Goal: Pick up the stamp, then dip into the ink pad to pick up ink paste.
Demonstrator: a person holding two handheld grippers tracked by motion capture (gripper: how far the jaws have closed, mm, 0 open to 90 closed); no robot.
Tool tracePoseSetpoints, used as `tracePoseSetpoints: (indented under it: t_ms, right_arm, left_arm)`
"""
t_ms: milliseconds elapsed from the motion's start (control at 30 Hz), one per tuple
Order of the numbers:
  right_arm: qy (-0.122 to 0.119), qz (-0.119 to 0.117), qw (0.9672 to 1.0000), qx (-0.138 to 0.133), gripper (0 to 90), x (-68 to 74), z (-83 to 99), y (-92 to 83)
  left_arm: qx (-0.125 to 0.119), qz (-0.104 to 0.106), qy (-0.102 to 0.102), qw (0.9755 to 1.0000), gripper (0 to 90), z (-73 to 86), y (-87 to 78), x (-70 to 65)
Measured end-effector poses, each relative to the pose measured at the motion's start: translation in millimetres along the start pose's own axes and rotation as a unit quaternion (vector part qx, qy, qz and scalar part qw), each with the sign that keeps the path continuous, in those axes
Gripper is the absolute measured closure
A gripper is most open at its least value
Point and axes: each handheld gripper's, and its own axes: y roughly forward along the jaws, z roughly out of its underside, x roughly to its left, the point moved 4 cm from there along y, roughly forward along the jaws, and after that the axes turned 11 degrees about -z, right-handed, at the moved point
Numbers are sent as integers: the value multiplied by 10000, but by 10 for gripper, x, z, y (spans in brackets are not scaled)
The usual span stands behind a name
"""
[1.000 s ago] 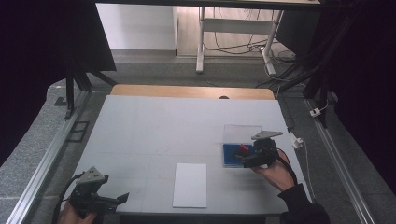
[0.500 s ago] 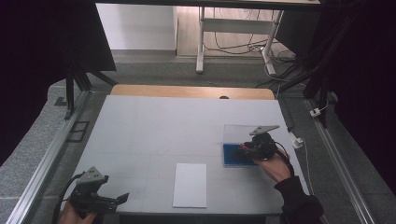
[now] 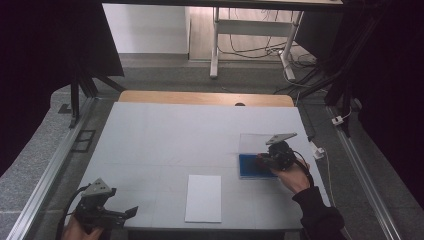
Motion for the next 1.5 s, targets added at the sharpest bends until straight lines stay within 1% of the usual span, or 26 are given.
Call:
tracePoseSetpoints:
  t_ms: [133, 300, 367, 433, 500, 600, 733, 900, 1000, 1100, 1133, 1167, 1333, 1400, 1467, 1500]
  right_arm:
    - [-74, -2, 9999, -139, 792, 26, -21, -61]
    - [-57, -52, 9996, -287, 793, 62, -46, -134]
    - [-40, -64, 9995, -299, 792, 73, -49, -149]
    - [4, -109, 9992, -394, 793, 89, -57, -186]
    - [24, -110, 9991, -410, 793, 87, -53, -197]
    - [122, -123, 9990, -407, 793, 77, -47, -202]
    - [138, -164, 9987, -467, 793, 81, -54, -208]
    - [73, -166, 9992, -366, 793, 104, -51, -183]
    - [110, -190, 9990, -390, 793, 111, -53, -161]
    - [86, -206, 9989, -420, 793, 115, -54, -145]
    - [32, -144, 9992, -384, 793, 112, -42, -126]
    - [27, -134, 9992, -367, 793, 111, -36, -115]
    - [40, -177, 9995, -276, 793, 78, 0, -63]
    - [-30, -149, 9996, -241, 793, 73, 6, -42]
    - [-30, -137, 9997, -202, 793, 80, 9, -37]
    - [-85, -130, 9997, -196, 793, 80, 8, -27]
  left_arm:
    - [-12, 19, -5, 10000, 3, 0, -2, 1]
    - [-30, 32, -22, 10000, 4, 1, -6, 7]
    - [-31, 47, -33, 10000, 5, 1, -7, 8]
    - [-32, 54, -40, 10000, 6, 0, -8, 9]
    - [-33, 43, -29, 10000, 6, -1, -8, 6]
    - [-32, 41, -20, 10000, 6, 0, -6, 5]
    - [-37, 65, -47, 10000, 7, -1, -7, 13]
    - [-34, 75, -31, 10000, 8, -2, -7, 11]
    - [-38, 96, -44, 9999, 10, -1, -7, 13]
    - [-38, 105, -47, 9999, 10, -1, -7, 14]
    - [-38, 109, -48, 9999, 10, -1, -7, 14]
    - [-38, 112, -46, 9999, 10, -1, -7, 14]
    - [-36, 118, -43, 9999, 11, -1, -7, 14]
    - [-37, 119, -43, 9999, 11, -2, -7, 13]
    - [-35, 123, -45, 9999, 11, -1, -6, 12]
    - [-35, 122, -45, 9999, 11, -1, -6, 12]
